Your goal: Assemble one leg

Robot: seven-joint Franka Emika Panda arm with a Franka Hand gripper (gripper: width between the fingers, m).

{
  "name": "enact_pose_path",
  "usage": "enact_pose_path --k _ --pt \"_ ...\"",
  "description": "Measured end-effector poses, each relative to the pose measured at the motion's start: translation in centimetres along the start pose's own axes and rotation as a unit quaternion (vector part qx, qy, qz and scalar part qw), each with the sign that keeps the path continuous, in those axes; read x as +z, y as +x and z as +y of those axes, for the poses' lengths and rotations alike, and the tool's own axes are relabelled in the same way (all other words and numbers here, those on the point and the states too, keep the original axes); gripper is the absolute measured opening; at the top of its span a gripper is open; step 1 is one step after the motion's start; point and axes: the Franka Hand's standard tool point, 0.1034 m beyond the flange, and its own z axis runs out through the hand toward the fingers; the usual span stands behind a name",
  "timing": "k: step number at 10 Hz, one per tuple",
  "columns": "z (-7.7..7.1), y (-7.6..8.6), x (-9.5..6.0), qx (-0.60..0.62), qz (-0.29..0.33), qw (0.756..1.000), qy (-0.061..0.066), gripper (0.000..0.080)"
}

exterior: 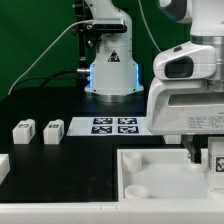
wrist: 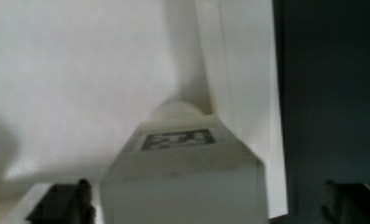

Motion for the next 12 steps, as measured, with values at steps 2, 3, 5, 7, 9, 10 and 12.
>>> enact_pose_path --k 2,3,5,7,9,10,12 --pt "-0.07 -0.03 0.01 0.005 0.000 1.000 0.001 0.0515" --pt "-0.13 -0.06 0.02 0.028 -0.001 1.000 0.002 0.0376" --pt "0.16 -0.11 0.12 0.106 -0.004 0.994 0.002 0.0298" --pt "0.12 -0.04 0.16 0.218 -0.009 0.976 0.012 0.0298" --pt "0.40 0.39 0.29 0.379 -0.019 0.924 0.038 0.0297" --pt "0.45 0.46 0.33 0.451 -0.024 0.891 0.048 0.0297" --pt "0.42 0.50 0.41 0.577 -0.034 0.813 0.068 0.0297"
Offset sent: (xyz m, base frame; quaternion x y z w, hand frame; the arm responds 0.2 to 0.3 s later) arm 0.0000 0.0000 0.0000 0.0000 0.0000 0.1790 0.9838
